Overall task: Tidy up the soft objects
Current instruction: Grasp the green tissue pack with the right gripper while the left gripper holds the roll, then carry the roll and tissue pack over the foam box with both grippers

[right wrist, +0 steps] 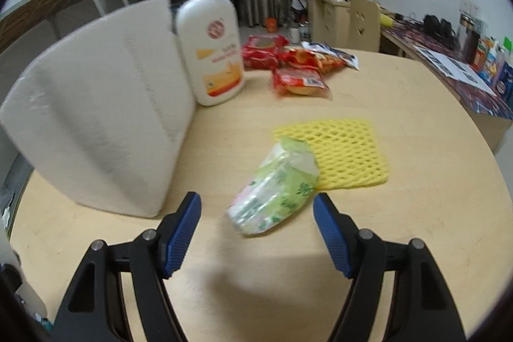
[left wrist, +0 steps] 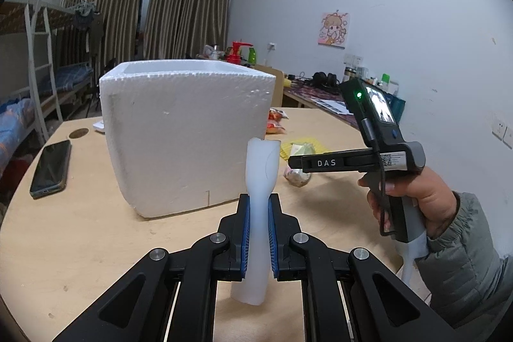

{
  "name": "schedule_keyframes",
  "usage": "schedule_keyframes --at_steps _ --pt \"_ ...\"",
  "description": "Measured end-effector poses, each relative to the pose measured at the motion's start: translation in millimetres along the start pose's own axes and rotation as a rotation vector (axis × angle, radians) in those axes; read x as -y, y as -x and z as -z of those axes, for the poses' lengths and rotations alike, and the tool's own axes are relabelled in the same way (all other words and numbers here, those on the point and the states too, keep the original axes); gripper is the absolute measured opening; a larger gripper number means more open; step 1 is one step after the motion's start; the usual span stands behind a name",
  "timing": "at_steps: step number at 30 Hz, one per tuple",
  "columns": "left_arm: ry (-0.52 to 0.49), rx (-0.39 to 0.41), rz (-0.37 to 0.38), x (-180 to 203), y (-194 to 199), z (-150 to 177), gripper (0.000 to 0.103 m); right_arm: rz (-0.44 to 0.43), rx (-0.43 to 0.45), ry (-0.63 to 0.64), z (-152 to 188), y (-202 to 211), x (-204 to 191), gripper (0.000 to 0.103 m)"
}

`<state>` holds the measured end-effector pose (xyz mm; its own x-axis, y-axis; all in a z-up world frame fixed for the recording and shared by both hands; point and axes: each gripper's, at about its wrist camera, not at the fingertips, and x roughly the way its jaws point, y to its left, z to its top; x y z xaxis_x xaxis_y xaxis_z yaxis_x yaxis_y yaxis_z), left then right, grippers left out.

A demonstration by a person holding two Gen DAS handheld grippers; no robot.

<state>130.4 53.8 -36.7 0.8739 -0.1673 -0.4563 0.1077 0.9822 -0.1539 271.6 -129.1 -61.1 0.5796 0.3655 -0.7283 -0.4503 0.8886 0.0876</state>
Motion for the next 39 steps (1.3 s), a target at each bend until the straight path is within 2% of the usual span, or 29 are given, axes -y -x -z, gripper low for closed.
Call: schedule_keyframes --at_steps 1,2,5,13,16,19,22,27,33,39 --pt "0.003 -0.001 0.001 -0.4 -0.8 -1.2 0.011 0.005 -0.006 -0.001 -1.9 -4.0 0.2 0.076" --pt "0.006 -0.002 0.003 -1.4 -1.5 -0.5 0.011 0.006 -0.015 -0.005 -2.2 -7.4 0.7 0.068" --pt "0.015 -0.012 0.005 -5.7 -5.7 0.6 0.011 0.012 -0.036 0.010 -3.2 -15.1 -3.3 0.056" --pt "0.023 -0.023 -0.001 -7.5 -9.6 2.8 0.011 0.022 -0.064 0.006 -3.9 -26.0 -0.9 0.051" --pt "0.030 -0.024 0.000 -8.3 -10.3 2.8 0.011 0.013 -0.057 0.009 -3.8 -29.1 1.8 0.028" --pt "0.035 -0.026 -0.001 -8.3 -9.0 2.8 0.011 -0.018 -0.045 -0.015 -3.0 -26.8 6.9 0.022" --pt "0.032 -0.020 -0.012 -8.8 -5.9 -0.5 0.011 -0.043 0.012 -0.028 -2.7 -7.7 9.9 0.021" --pt "0.005 0.021 -0.028 -1.8 11.6 -11.4 0.011 -0.102 0.128 -0.035 1.0 46.1 8.5 0.021" --pt "-0.024 0.075 -0.049 8.5 31.9 -27.1 0.011 -0.170 0.248 0.012 8.3 103.6 -7.5 0.021" --pt "-0.042 0.110 -0.075 14.2 43.7 -41.0 0.011 -0.220 0.337 0.073 6.3 139.7 -26.5 0.021"
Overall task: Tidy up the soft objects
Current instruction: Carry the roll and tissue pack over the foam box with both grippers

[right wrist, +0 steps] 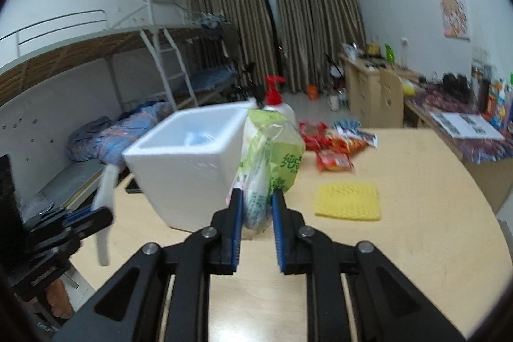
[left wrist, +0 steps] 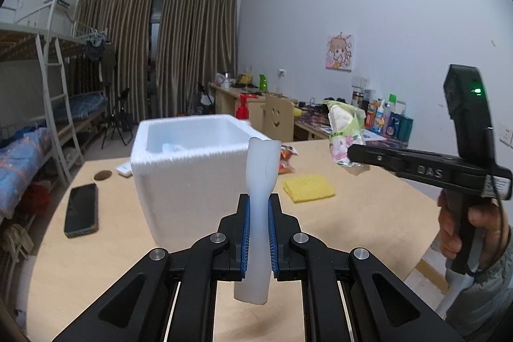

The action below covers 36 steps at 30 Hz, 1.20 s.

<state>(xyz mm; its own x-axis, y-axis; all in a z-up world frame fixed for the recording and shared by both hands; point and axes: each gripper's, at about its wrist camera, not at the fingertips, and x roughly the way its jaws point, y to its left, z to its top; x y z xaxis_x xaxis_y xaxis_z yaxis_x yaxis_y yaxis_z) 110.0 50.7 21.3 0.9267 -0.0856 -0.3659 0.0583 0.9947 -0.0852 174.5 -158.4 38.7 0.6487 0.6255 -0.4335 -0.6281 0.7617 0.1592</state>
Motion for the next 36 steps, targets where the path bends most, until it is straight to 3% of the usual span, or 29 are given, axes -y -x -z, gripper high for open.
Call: schedule_keyframes --at_steps 20,36 --pt "0.047 0.054 -0.122 -38.3 -3.3 -59.3 0.011 -0.173 0.028 0.131 -42.8 -30.7 -48.1 0.021" --pt "0.080 0.031 -0.164 -71.0 -60.5 -93.1 0.012 -0.199 0.001 0.149 -64.4 -71.4 -56.7 0.021"
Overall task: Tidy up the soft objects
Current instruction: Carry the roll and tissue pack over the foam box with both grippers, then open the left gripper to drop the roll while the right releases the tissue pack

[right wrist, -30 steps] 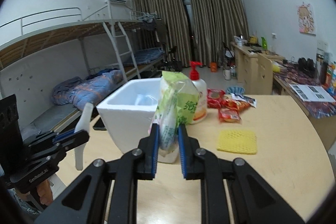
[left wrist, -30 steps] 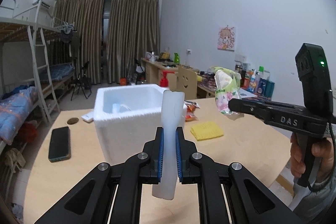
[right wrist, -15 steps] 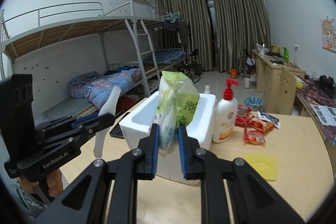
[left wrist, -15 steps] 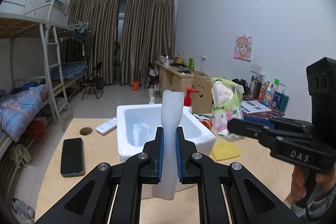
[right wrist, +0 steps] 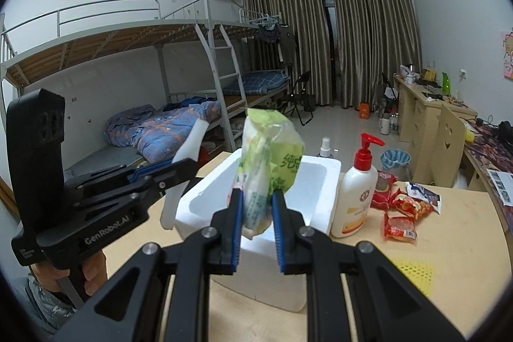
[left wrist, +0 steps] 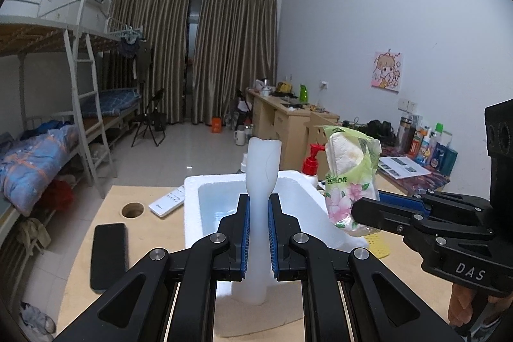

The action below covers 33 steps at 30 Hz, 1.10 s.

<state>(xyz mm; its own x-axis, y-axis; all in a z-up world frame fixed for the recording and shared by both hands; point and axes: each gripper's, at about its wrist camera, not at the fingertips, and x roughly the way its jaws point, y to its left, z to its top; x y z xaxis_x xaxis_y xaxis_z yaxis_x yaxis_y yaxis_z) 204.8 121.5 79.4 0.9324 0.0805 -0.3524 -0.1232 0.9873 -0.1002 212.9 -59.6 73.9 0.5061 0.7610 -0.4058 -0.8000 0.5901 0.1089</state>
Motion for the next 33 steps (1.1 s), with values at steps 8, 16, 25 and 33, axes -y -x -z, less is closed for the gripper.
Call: schedule_keyframes --at_steps 8,16,25,33 --pt "0.007 -0.038 0.002 -5.3 -39.2 -4.3 0.012 -0.005 -0.032 -0.015 -2.9 -19.9 8.4 0.021" --pt "0.001 -0.066 -0.009 -7.5 -63.4 -3.8 0.012 0.001 -0.077 -0.021 -5.5 -41.4 11.8 0.021" --pt "0.010 -0.059 -0.032 -15.5 -76.4 -3.7 0.062 -0.003 -0.093 -0.025 -7.2 -45.8 10.8 0.021" --pt "0.011 0.037 -0.104 -21.7 -55.7 -5.0 0.103 0.005 -0.094 -0.031 -8.9 -45.5 11.1 0.021"
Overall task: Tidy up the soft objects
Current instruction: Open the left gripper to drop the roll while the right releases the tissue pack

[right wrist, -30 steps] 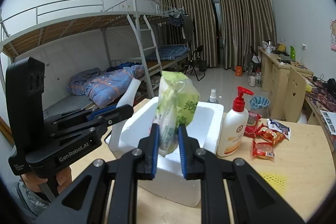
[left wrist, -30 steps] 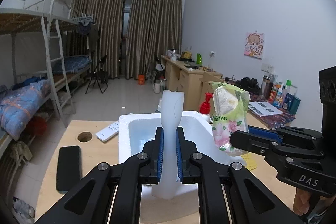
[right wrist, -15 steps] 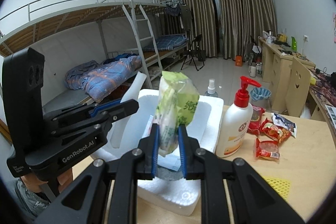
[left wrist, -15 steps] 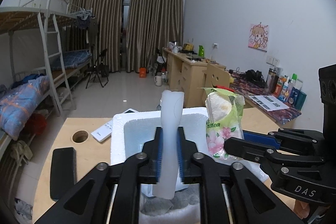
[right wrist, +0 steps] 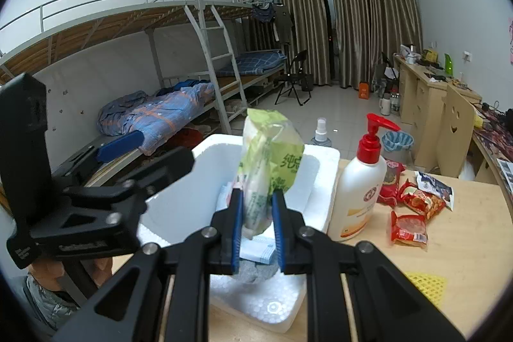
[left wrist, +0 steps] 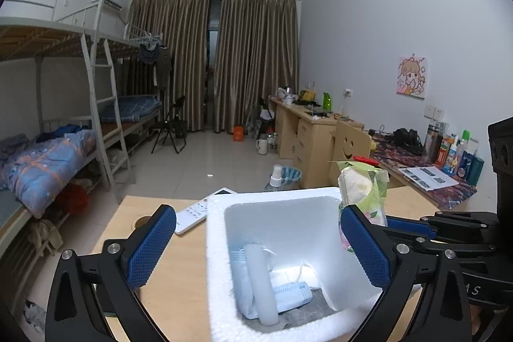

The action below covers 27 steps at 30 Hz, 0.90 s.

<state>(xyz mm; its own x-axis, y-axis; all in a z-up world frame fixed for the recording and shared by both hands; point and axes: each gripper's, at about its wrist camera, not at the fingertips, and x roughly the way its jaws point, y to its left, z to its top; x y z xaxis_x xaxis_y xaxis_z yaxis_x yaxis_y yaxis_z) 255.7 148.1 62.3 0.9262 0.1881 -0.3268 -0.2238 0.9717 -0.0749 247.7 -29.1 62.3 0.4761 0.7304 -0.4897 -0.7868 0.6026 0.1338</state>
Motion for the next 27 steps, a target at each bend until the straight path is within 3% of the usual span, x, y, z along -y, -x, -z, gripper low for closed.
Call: schedule_keyframes --at_steps 14,16,20,27 --pt "0.006 0.020 -0.040 -14.2 29.0 2.2 0.103 -0.022 -0.040 0.011 -0.9 -19.0 -8.7 0.022" --pt "0.007 0.017 -0.046 -15.7 30.9 2.7 0.103 -0.015 -0.045 0.013 -0.7 -20.7 -9.2 0.027" --pt "0.010 0.015 -0.054 -16.3 34.0 3.4 0.103 -0.010 -0.030 -0.003 -1.5 -16.1 -6.1 0.058" --pt "0.002 0.019 -0.054 -11.1 40.7 5.2 0.103 0.001 -0.004 -0.015 0.7 0.6 -2.9 0.058"
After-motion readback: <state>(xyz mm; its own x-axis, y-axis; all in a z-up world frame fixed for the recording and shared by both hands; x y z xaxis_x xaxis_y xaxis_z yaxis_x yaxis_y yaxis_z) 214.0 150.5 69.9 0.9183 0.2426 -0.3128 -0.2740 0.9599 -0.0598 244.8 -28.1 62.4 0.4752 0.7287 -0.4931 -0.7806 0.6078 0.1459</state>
